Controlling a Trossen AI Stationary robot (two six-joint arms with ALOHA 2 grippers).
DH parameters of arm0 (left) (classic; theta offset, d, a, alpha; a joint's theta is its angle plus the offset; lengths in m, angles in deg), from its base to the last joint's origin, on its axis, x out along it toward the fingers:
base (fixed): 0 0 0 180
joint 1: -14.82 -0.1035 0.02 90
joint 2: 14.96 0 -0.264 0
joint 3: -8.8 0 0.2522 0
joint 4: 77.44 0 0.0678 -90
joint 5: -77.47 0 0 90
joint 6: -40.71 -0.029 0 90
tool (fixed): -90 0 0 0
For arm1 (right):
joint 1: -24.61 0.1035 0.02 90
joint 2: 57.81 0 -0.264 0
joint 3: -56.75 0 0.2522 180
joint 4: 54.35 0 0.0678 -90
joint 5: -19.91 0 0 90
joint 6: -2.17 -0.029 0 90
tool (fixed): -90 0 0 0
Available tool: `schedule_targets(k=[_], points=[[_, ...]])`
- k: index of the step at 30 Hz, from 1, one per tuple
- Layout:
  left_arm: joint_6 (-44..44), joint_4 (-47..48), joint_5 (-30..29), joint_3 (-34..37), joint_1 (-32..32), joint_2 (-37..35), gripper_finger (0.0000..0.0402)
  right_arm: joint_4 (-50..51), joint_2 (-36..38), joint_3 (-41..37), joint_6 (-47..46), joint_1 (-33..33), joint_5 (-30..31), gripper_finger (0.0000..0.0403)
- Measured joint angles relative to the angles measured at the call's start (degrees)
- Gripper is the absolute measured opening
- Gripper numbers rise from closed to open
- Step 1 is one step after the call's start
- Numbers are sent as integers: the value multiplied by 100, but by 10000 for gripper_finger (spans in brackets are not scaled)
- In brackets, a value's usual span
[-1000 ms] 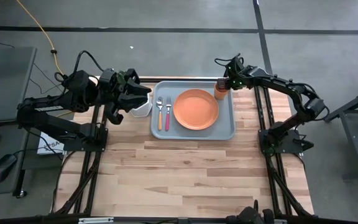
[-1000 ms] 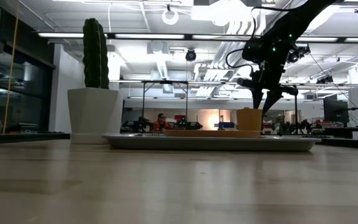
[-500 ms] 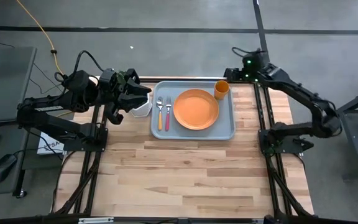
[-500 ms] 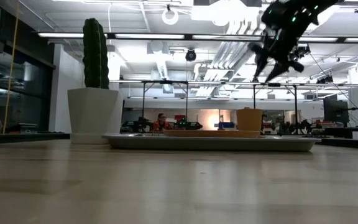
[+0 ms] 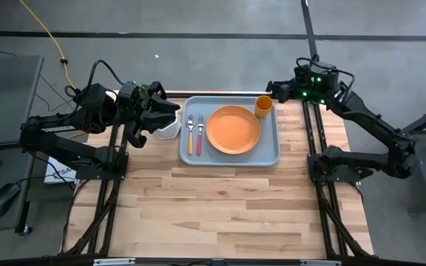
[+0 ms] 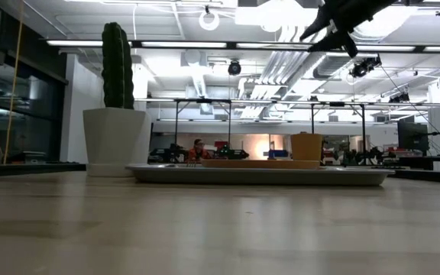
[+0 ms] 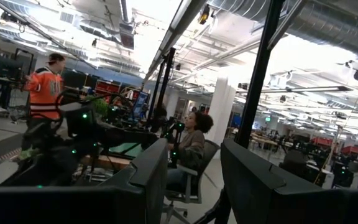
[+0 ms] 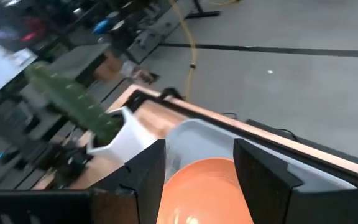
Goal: Pick and place plate/cup/fork/spoon on tray
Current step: Return to Home Position
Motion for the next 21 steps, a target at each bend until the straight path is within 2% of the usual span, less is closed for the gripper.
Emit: schedule_targets(k=[8, 12, 16, 21], points=[[2, 0, 0, 0, 0, 0, 135, -621, 18, 0, 285, 598, -267, 178], [0, 0, 0, 0, 0, 0, 135, -1227, 18, 0, 315, 867, -642, 175], [-1, 0, 0, 0, 0, 0, 135, -1931, 18, 0, 105, 1315, -1261, 151], [-90, 4, 0, 0, 0, 0, 135, -2567, 18, 0, 262, 2148, -1408, 107]])
